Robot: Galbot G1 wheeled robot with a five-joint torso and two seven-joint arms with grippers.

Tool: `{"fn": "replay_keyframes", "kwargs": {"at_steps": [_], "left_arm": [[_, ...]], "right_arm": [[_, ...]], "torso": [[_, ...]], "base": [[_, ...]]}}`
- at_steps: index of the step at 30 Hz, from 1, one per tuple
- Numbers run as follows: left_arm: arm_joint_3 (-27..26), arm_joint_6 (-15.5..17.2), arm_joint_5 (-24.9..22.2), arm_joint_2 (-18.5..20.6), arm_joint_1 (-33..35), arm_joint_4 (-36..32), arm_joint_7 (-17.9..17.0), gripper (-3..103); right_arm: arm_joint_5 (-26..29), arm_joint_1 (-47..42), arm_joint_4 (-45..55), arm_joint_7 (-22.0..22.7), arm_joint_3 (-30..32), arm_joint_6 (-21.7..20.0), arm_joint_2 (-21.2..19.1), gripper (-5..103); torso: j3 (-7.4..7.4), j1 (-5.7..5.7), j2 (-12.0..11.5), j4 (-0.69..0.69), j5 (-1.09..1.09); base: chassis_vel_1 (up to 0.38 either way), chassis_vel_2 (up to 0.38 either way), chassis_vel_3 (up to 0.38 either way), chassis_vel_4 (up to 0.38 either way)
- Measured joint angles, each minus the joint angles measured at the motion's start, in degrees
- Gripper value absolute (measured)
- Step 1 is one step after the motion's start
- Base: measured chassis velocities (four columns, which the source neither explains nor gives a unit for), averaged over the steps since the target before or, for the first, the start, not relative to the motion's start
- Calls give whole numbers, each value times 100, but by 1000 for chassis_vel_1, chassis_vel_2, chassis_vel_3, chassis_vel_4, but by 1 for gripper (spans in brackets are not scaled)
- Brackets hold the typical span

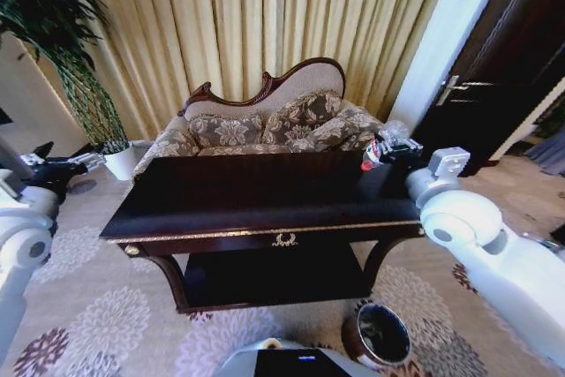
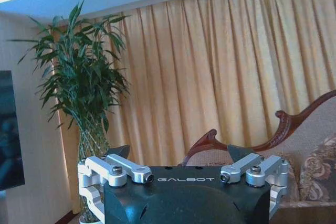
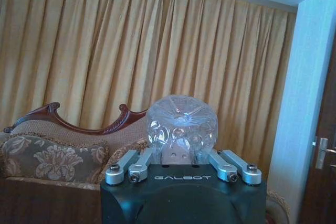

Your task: Move to the front of the table and place the trash on the table into the trash bin.

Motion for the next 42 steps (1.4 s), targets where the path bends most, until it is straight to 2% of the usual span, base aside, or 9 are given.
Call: {"fn": "replay_keyframes", "kwargs": {"at_steps": [13, 23, 30, 35, 37, 39, 40, 42], "left_arm": [[-70, 0, -61, -47, 98, -284, -201, 100], [-270, 25, -66, -328, 431, -669, -217, 100], [-364, 27, 15, -461, 663, -842, -236, 100], [-502, 13, 51, -607, 945, -1020, -237, 100], [-529, 9, 60, -615, 996, -1065, -238, 100], [-600, 19, 41, -654, 1111, -1303, -277, 100], [-600, 19, 41, -654, 1111, -1303, -277, 100], [-609, 21, 57, -711, 1180, -1391, -282, 100]], "right_arm": [[-54, -194, 35, -68, 142, 61, -2, 27], [-202, -395, -80, -220, 231, 111, 175, 27], [-438, -889, -362, -492, 533, 244, 494, 27], [-457, -1620, -761, -643, 928, 47, 895, 27], [-618, -1860, -964, -744, 1012, 9, 1012, 27], [-1068, -2258, -1712, -983, 1041, 117, 1327, 27], [-1068, -2258, -1712, -983, 1041, 117, 1327, 27], [-1350, -2240, -2417, -1057, 844, 389, 1540, 27]], "torso": [[1, 2, 0, 0, -2], [1, 1, 0, 2, -1], [-2, -2, 2, 0, -2], [1, 2, 0, 3, -2], [2, 3, -2, -1, 0], [1, 4, -2, -2, 0], [1, 4, -2, -2, 0], [0, 2, -1, 0, -1]], "base": [[154, -157, -151, 148], [139, -139, -125, 136], [100, -93, -94, 95], [0, 0, 0, 0], [0, 0, 0, 0], [0, 0, 0, 0], [0, 0, 0, 0], [0, 0, 0, 0]]}}
